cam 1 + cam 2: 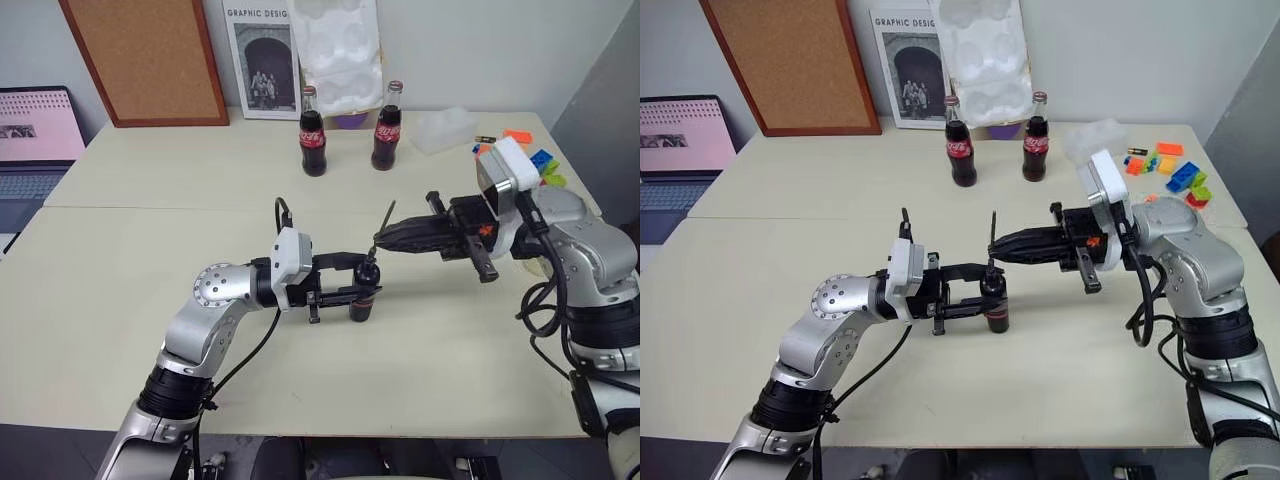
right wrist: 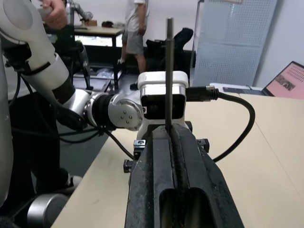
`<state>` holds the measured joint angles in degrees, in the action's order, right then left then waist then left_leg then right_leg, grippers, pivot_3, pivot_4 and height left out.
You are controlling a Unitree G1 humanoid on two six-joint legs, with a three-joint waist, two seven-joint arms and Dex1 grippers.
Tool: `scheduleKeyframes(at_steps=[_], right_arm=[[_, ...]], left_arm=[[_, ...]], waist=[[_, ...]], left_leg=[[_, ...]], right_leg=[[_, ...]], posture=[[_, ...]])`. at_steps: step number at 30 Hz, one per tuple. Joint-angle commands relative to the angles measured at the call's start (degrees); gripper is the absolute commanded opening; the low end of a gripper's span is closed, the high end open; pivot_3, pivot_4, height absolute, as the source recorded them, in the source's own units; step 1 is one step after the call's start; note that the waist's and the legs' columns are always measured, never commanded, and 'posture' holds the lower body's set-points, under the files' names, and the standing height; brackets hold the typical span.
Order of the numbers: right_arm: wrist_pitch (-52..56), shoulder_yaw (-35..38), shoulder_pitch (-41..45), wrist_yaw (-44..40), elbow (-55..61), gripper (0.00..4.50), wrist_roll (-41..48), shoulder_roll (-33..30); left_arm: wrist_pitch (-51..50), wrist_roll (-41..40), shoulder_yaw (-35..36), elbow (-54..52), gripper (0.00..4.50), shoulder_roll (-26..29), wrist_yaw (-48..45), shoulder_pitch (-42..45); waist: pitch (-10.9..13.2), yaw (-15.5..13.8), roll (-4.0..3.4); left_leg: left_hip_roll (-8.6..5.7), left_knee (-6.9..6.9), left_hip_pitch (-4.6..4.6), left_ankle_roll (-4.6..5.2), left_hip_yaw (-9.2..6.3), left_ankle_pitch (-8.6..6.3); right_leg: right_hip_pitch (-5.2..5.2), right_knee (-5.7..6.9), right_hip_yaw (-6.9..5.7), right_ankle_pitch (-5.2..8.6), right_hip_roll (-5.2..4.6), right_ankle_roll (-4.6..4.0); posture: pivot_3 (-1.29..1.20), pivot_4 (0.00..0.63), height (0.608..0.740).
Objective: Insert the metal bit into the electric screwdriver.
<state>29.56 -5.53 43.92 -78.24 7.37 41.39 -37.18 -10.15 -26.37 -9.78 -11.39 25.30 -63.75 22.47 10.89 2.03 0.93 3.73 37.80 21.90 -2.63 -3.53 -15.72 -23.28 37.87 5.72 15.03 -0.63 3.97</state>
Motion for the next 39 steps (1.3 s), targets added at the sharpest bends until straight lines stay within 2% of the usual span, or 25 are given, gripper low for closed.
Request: scheduleKeyframes(at_steps=[1, 16, 25, 39], right_arm=[[0.0, -2.7, 2.2, -3.0, -1.4, 0.00, -3.5, -1.2], [-1.1, -6.2, 7.9, -9.2, -3.8, 0.00, -6.8, -1.7], [0.9, -4.3, 8.3, -7.4, -5.4, 0.00, -5.3, -1.8], [6.3, -0.9, 5.6, -5.1, 0.8, 0.00, -1.0, -2.7]], left_arm=[[0.5, 0.6, -0.9, -0.5, 1.63, 0.4, -1.1, 0.1], [1.1, 0.9, -1.1, -0.2, 1.63, 0.6, -1.6, 0.0], [2.0, 0.9, -0.8, 0.2, 1.63, 0.9, -1.8, -0.4], [1.2, 0.1, -0.5, 0.5, 1.63, 1.1, -1.8, -0.1]], waist=[[0.0, 0.0, 0.00], [0.0, -0.1, 0.00], [0.0, -0.1, 0.00], [0.0, 0.0, -0.03]], left_leg=[[0.00, 0.00, 0.01, 0.00, -0.01, 0.00], [0.00, -0.01, 0.02, 0.00, 0.00, 0.00], [0.00, 0.00, 0.02, 0.00, 0.00, 0.00], [0.00, -0.03, 0.06, 0.00, -0.01, 0.00]], right_leg=[[0.00, 0.00, -0.01, 0.00, 0.00, 0.00], [-0.01, -0.03, -0.02, -0.02, -0.01, -0.04], [-0.01, -0.02, -0.02, -0.03, -0.01, -0.07], [-0.04, -0.04, -0.02, -0.03, -0.01, -0.07]], posture=[[0.00, 0.150, 0.740], [0.00, 0.150, 0.740], [0.00, 0.150, 0.740], [0.00, 0.150, 0.740]])
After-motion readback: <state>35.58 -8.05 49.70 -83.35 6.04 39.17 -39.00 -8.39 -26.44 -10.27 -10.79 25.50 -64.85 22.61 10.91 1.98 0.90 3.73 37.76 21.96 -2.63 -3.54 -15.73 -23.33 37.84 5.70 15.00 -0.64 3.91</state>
